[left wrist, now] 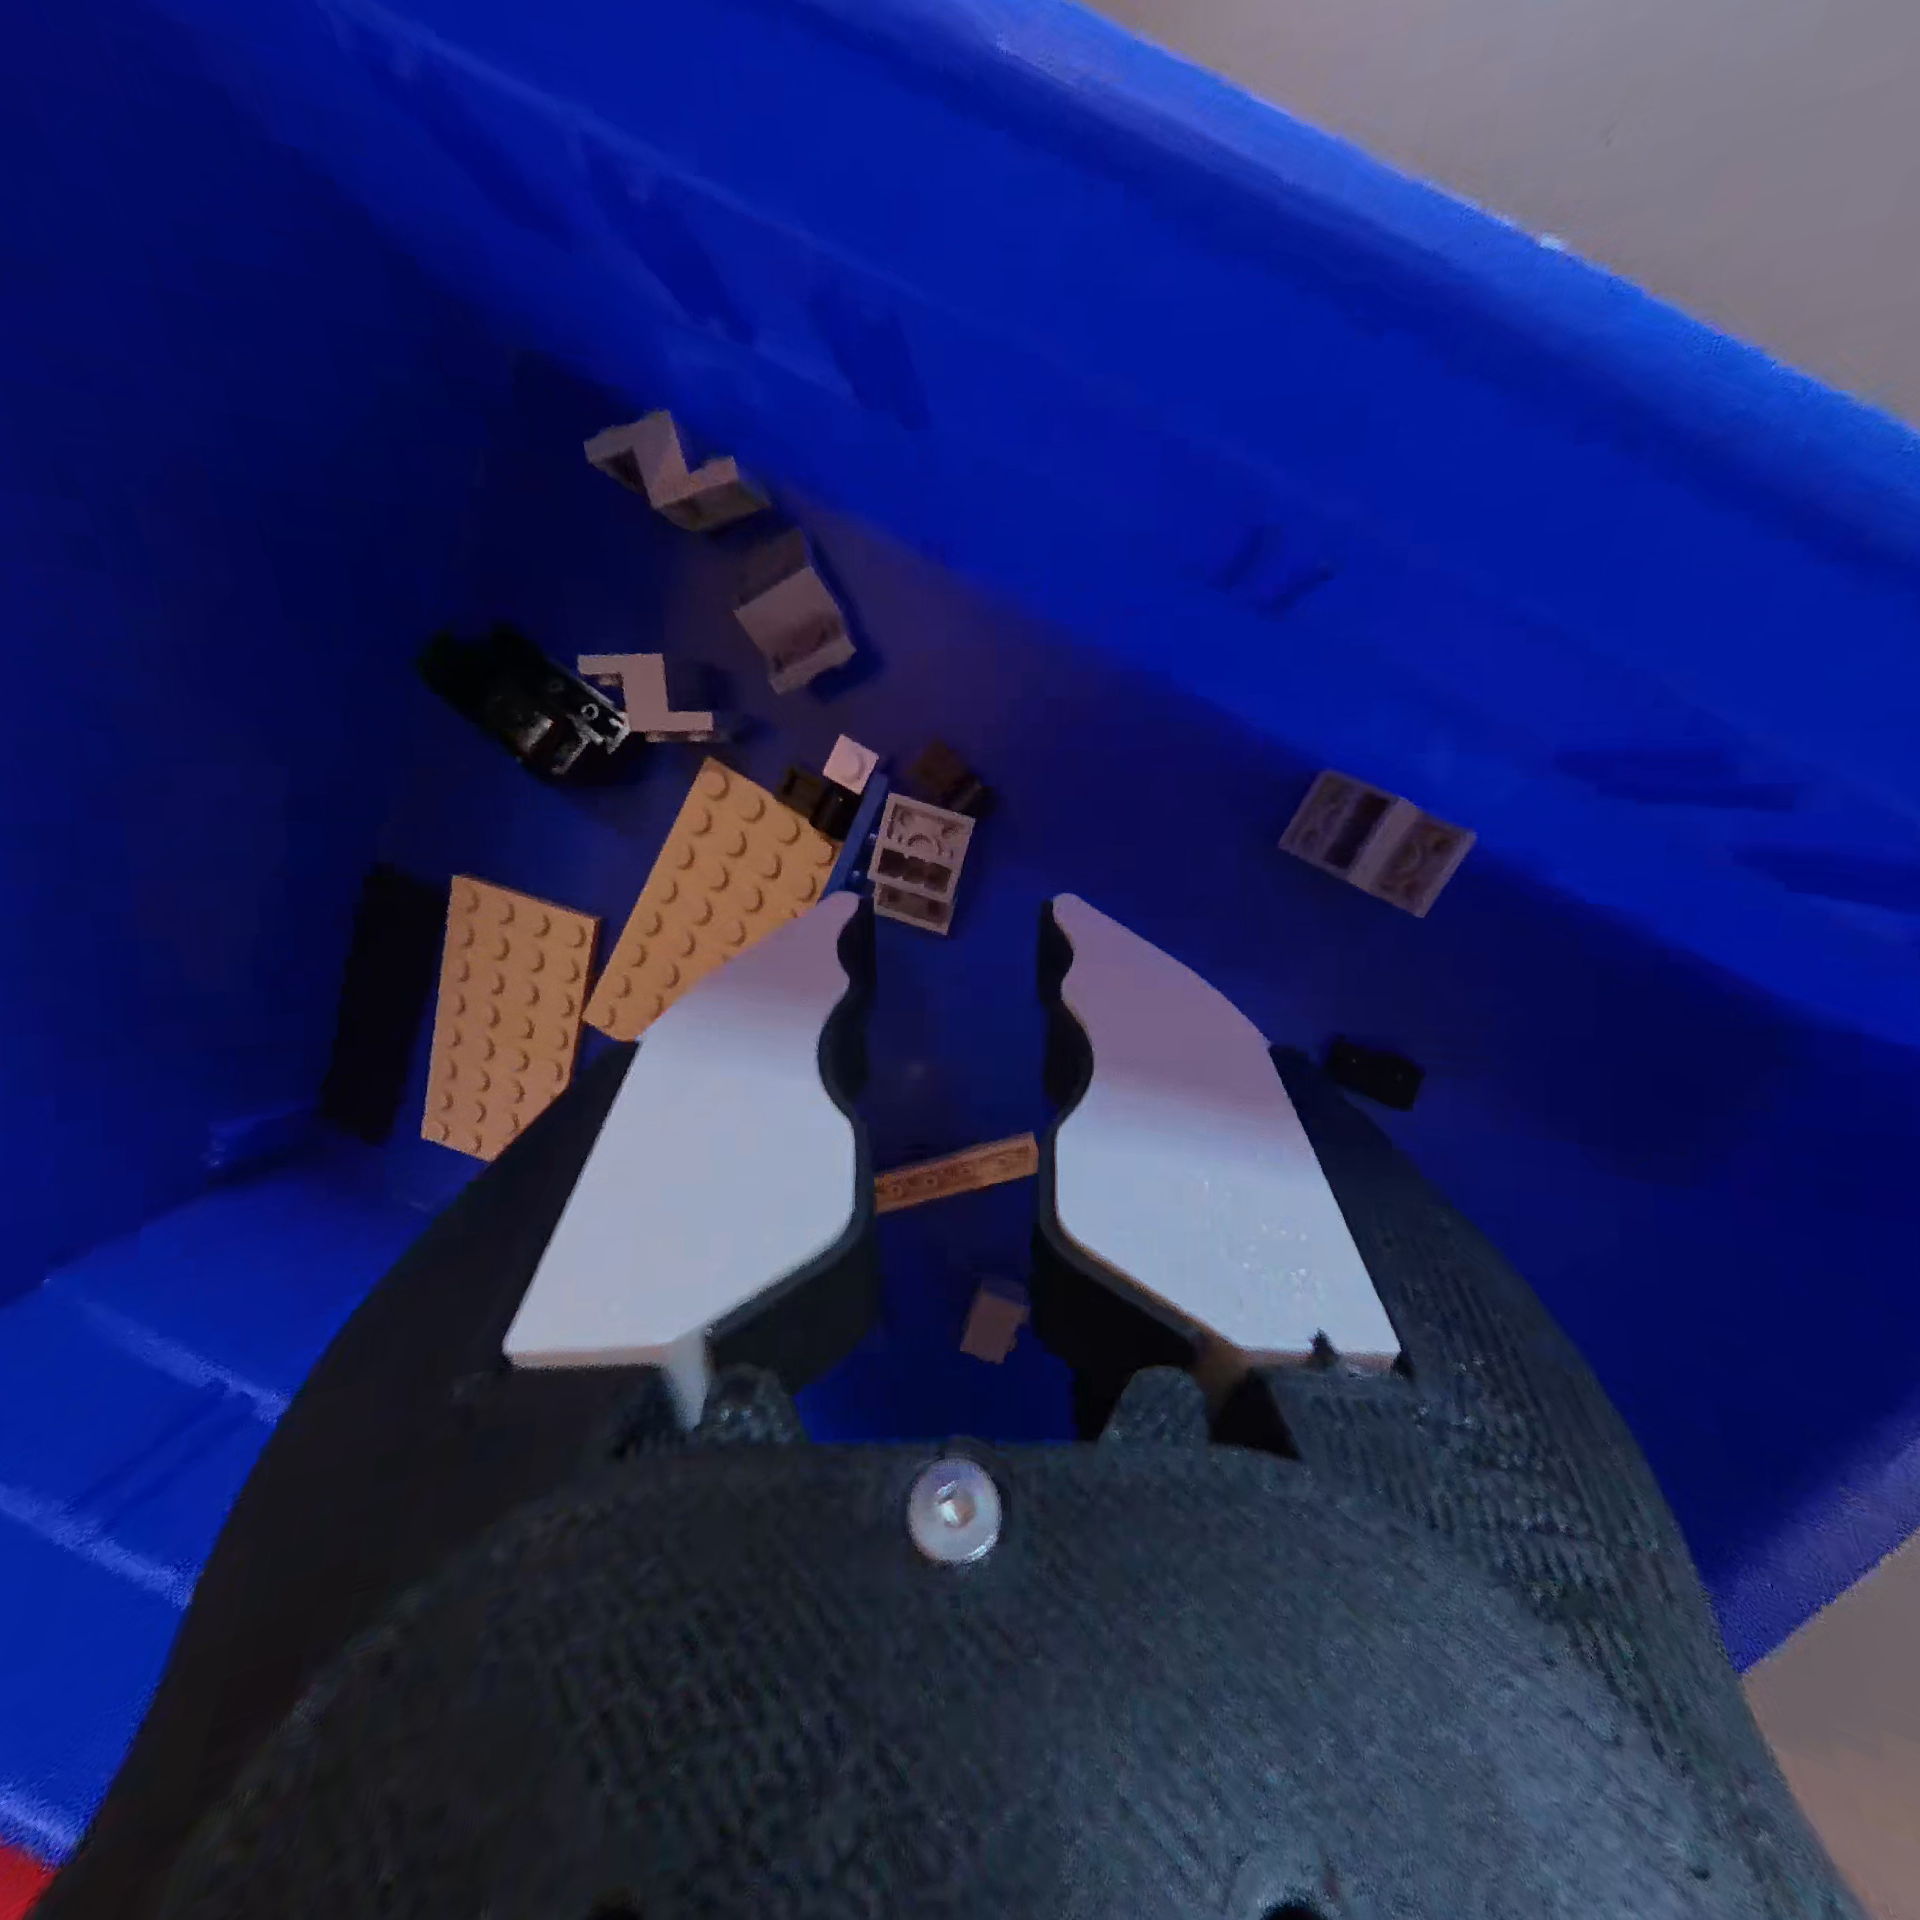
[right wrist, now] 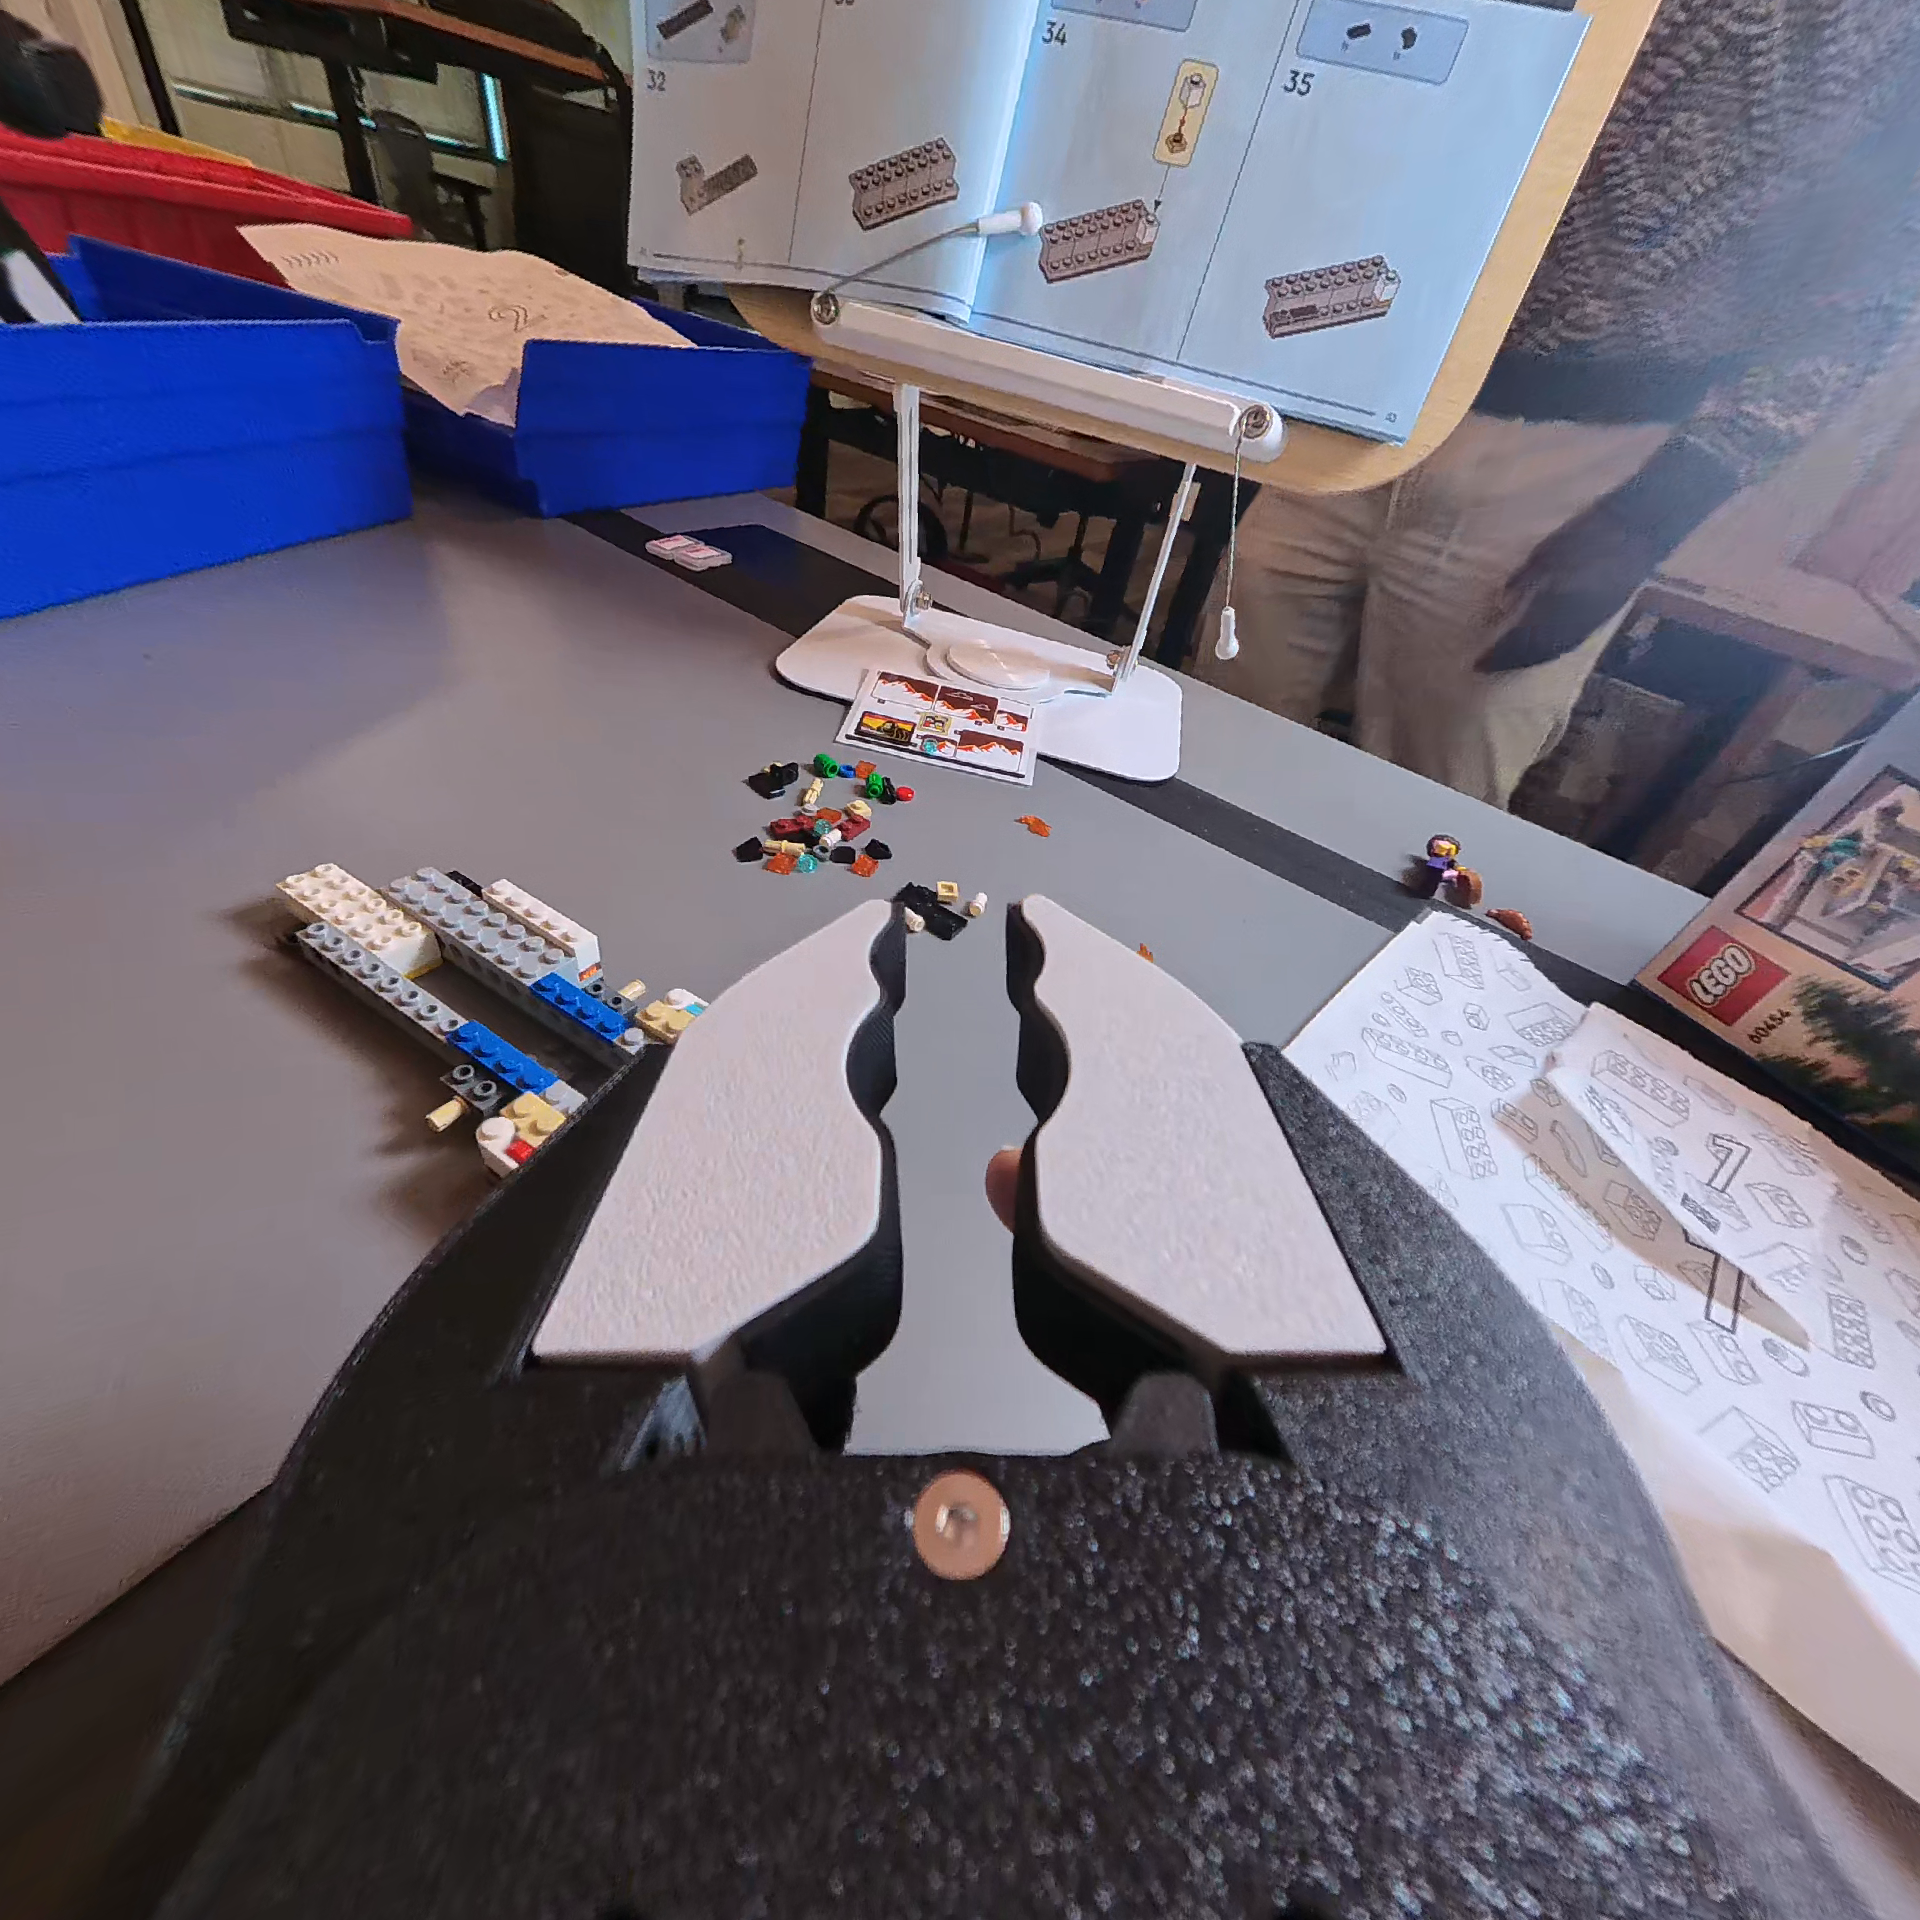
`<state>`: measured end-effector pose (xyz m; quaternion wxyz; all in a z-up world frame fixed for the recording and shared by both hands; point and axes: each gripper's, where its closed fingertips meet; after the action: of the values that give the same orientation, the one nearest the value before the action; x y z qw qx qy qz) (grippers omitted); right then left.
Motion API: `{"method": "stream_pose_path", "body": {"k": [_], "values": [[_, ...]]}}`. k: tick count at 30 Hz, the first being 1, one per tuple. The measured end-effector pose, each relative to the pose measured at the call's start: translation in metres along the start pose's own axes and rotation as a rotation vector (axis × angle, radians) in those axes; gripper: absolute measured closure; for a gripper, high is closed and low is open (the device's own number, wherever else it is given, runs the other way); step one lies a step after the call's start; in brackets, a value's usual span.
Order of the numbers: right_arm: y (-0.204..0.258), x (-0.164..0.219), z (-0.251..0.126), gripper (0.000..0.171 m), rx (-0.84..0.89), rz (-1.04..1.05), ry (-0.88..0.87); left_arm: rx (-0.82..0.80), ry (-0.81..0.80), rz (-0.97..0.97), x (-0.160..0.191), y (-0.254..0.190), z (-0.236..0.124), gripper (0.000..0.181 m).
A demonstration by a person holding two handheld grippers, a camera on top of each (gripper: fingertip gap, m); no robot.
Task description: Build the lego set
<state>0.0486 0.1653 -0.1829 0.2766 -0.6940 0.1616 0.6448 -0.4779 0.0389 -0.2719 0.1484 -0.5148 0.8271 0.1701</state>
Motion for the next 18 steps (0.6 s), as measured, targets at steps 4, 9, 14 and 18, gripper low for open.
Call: {"method": "stream_pose_path", "body": {"k": [4, 9, 14, 18], "values": [[0.000, 0.004, 0.001, 0.154, -0.002, 0.010, 0.010, -0.055, -0.012, 0.006, 0.001, 0.008, 0.011, 0.166], [0.002, 0.002, 0.000, 0.155, -0.012, -0.012, 0.003, -0.114, -0.158, -0.012, -0.008, 0.009, -0.014, 0.175], [0.011, -0.003, -0.001, 0.156, -0.036, -0.031, -0.016, -0.126, -0.471, -0.052, -0.044, -0.013, -0.074, 0.176], [0.028, -0.013, -0.002, 0.156, -0.085, -0.066, -0.056, 0.108, -0.856, -0.069, -0.105, -0.087, -0.135, 0.176]]}}
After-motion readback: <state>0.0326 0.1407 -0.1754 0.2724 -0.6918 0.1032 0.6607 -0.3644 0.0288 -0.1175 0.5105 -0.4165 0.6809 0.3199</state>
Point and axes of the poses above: each gripper's, where its closed fingertips meet, z out along the fingers, x out of its underside, y = z × x across the jaws, and after that the axes turned 7 degrees about -y, right-handed
